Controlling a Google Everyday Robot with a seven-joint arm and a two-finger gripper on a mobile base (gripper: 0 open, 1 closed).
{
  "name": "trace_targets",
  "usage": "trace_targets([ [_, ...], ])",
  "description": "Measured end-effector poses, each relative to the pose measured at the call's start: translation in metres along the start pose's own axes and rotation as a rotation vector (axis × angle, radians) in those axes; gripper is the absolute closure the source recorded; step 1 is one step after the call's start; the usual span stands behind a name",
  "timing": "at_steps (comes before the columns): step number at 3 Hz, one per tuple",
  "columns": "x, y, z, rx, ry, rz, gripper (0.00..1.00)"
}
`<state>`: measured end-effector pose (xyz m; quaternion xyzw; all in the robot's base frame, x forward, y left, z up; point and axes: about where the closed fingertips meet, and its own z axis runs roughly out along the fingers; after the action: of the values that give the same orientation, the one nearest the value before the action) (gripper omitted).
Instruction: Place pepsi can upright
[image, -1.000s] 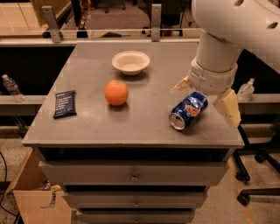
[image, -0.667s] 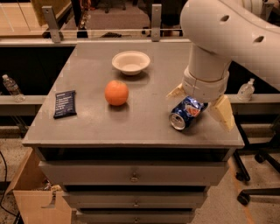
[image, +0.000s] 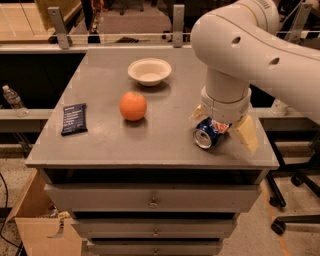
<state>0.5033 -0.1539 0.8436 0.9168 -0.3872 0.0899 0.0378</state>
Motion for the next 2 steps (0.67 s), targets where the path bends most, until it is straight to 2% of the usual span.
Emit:
trace_targets([
  [2,0.0036,-0.0119,-0.0045,0.006,-0.068,0.103,0.61],
])
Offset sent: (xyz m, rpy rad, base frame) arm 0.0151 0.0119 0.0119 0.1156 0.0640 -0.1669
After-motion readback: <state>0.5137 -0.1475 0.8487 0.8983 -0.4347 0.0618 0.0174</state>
